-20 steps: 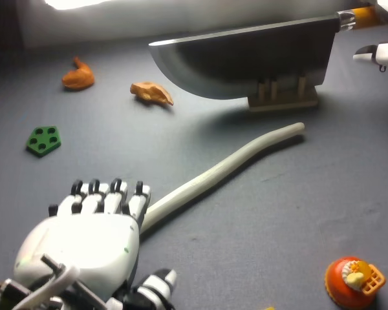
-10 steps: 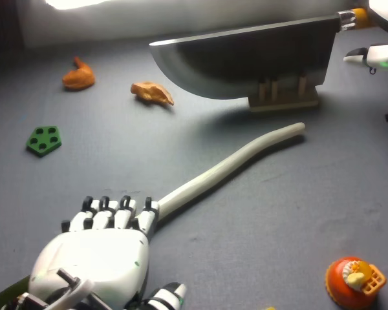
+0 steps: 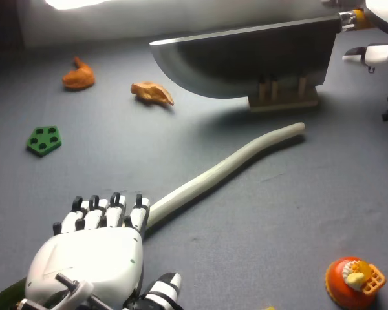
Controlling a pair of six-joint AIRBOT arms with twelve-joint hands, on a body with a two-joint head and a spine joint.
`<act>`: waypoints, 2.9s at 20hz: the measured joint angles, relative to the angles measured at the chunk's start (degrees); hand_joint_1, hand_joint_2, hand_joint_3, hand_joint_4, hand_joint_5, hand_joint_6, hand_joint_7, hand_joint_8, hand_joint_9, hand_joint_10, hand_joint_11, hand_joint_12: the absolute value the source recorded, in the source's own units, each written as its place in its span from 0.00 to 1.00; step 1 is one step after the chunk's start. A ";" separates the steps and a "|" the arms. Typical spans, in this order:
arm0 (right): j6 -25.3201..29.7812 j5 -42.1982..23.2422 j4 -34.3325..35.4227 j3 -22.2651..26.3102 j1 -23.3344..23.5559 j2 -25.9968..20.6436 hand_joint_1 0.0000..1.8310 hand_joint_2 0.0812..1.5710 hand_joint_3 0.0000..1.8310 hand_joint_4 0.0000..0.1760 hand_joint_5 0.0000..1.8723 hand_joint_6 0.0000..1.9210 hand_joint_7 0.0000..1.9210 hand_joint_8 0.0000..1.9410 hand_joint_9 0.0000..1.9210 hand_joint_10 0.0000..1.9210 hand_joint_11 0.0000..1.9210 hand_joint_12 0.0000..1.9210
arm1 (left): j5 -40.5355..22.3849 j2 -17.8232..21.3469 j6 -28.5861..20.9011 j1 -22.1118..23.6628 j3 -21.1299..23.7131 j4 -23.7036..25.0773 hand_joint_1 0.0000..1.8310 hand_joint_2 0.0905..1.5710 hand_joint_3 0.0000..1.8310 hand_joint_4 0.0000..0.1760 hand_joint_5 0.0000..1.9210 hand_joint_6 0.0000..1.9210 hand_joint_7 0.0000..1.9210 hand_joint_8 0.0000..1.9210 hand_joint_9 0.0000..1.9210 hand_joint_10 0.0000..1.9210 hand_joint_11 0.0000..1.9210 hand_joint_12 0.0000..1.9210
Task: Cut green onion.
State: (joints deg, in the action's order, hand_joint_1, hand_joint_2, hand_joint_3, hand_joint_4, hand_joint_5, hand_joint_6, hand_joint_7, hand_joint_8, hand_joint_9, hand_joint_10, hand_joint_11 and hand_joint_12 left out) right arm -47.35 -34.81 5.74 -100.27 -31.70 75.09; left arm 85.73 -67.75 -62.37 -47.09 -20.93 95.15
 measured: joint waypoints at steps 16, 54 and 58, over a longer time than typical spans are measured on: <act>0.15 -1.29 0.37 -0.74 0.02 0.24 0.85 0.78 0.00 1.00 0.72 1.00 0.83 1.00 0.85 1.00 0.89 1.00 | 3.85 -2.82 -1.49 -1.42 -1.33 -0.83 0.18 0.84 0.00 0.30 0.00 0.00 0.01 0.00 0.00 0.00 0.00 0.01; -31.39 -17.51 25.44 38.64 3.87 -18.05 0.85 0.79 0.00 1.00 0.71 1.00 0.81 1.00 0.83 1.00 0.86 1.00 | -0.02 -4.90 -0.96 -2.05 -4.31 -6.97 0.01 0.93 0.00 0.00 0.00 0.00 0.00 0.00 0.00 0.00 0.00 0.00; -39.45 -20.57 37.27 43.54 3.30 -17.88 0.85 0.79 0.00 1.00 0.69 1.00 0.81 1.00 0.83 1.00 0.86 1.00 | -0.26 -4.90 -0.94 -2.05 -4.31 -6.95 0.00 0.91 0.00 0.00 0.00 0.00 0.00 0.00 0.00 0.00 0.00 0.00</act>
State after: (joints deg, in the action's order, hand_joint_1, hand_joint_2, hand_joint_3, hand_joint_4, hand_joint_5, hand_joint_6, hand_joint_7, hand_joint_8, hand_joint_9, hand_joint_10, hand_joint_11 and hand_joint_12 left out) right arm -86.80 -55.37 43.00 -56.73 -28.40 57.21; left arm 85.47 -72.64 -63.31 -49.15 -25.23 88.20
